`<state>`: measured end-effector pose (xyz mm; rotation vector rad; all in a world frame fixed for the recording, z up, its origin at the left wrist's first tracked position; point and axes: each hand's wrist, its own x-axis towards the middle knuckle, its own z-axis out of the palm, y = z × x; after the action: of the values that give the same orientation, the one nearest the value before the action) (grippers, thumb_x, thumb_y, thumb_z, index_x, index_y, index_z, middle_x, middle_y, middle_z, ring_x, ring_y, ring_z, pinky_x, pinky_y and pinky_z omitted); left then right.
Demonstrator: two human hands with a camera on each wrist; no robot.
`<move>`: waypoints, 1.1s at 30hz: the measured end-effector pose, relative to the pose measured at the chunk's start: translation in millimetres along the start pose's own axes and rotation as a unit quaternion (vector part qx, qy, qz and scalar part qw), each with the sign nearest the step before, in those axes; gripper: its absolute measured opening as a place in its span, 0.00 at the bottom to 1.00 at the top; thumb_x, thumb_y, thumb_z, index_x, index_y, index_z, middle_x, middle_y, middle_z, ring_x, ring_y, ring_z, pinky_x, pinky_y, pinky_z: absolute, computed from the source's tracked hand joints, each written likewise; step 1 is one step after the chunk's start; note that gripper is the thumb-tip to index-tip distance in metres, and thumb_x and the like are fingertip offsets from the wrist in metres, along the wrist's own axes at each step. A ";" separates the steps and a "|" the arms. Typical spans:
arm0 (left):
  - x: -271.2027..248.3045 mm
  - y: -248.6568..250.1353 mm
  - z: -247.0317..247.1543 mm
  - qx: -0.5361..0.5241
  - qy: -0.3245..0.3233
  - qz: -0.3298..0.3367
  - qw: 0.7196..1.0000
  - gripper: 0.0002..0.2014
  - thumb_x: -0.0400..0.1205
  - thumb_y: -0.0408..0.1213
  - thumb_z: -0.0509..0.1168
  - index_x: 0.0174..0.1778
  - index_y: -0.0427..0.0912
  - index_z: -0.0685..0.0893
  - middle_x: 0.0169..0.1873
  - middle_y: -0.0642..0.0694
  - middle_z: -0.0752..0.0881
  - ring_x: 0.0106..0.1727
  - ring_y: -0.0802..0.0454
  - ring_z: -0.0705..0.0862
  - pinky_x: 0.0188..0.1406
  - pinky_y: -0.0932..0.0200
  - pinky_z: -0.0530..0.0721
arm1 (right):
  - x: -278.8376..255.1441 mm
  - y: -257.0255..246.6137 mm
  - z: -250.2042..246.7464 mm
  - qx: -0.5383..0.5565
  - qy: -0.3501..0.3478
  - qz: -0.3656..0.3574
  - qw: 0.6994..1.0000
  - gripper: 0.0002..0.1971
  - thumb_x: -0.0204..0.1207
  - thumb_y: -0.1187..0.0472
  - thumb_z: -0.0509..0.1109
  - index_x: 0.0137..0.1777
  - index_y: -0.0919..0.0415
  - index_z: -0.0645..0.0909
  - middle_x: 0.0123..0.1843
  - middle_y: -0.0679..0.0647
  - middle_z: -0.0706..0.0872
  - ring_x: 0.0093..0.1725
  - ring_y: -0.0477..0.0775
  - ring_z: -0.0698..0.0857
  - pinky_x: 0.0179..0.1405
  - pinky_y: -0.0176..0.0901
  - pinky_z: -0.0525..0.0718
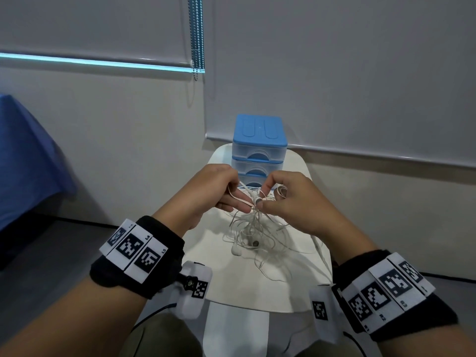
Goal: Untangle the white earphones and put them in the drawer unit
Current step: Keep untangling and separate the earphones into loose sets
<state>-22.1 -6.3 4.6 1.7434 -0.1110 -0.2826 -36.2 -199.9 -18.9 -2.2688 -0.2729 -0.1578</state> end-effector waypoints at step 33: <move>10.3 -14.0 -2.6 0.128 0.066 0.072 0.987 0.12 0.85 0.33 0.71 0.37 0.38 0.77 0.30 0.39 0.89 0.32 0.42 0.93 0.29 0.54 0.82 | 5.2 -8.8 0.1 0.029 -0.033 -0.054 0.998 0.10 0.74 0.56 0.83 0.35 0.52 0.86 0.25 0.36 0.75 0.29 0.41 0.72 0.36 0.38 0.70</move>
<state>-12.7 -3.5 -10.0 1.9934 -0.1832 -0.0464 -33.4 -193.4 -11.4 -2.2060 -0.4300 -0.1291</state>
